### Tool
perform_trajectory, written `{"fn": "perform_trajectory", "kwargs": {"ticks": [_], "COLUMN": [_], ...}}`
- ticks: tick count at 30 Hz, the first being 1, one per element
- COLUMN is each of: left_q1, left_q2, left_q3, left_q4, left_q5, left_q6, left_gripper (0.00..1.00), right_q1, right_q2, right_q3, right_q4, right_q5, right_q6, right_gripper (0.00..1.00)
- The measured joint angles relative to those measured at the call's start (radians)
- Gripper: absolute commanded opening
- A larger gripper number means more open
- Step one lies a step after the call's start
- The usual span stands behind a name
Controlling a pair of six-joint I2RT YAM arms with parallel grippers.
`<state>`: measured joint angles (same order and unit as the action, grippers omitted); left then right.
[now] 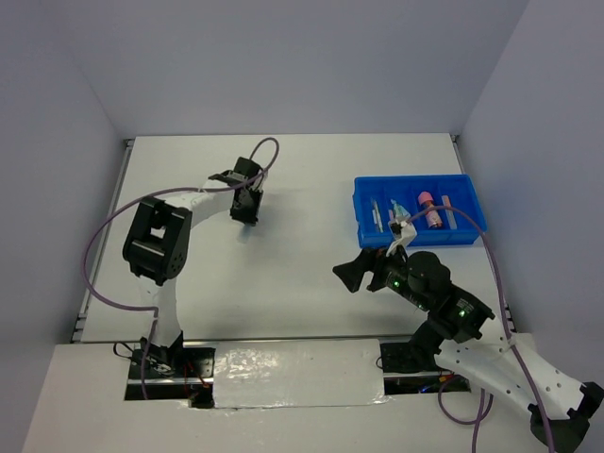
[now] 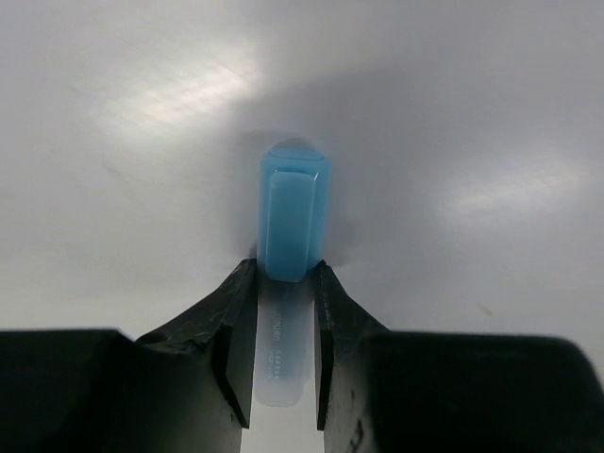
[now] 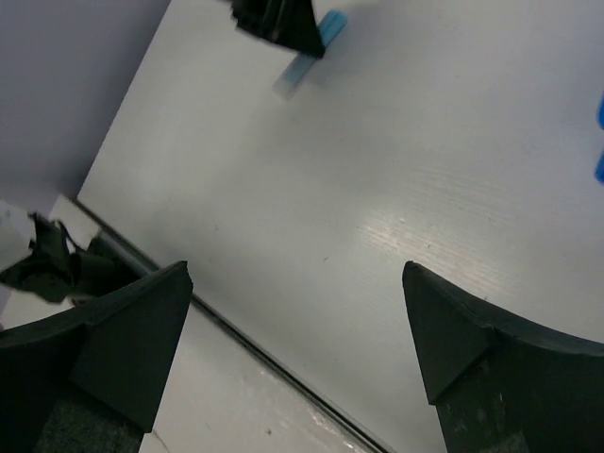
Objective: Sort the stationery into containers
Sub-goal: Pick up the pen from the center of the board, then place the pen in the storage box.
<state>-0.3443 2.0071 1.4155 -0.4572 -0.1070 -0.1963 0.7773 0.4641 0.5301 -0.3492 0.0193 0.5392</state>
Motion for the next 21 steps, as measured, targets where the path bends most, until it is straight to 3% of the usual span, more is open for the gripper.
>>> {"fn": "perform_trajectory", "kwargs": {"ticks": [5, 11, 15, 21], "left_q1": [-0.169, -0.445, -0.471, -0.476], "left_q2": [-0.223, -0.541, -0.550, -0.531], "left_q3": [-0.233, -0.457, -0.524, -0.557], "left_q4": [0.127, 0.452, 0.658, 0.798], "left_q5": [0.151, 0.335, 0.424, 0.487], "left_q6": [-0.103, -0.203, -0.267, -0.337], "left_gripper": [0.00, 0.00, 0.00, 0.00], "right_q1": [0.002, 0.002, 0.002, 0.002], "right_q2": [-0.028, -0.014, 0.055, 0.107], "right_q3": [-0.035, -0.029, -0.011, -0.011], "right_q4": [0.005, 0.049, 0.056, 0.077], "right_q5": [0.151, 0.300, 0.361, 0.363], "right_q6": [0.145, 0.261, 0.301, 0.331], "right_gripper": [0.99, 0.95, 0.88, 0.77]}}
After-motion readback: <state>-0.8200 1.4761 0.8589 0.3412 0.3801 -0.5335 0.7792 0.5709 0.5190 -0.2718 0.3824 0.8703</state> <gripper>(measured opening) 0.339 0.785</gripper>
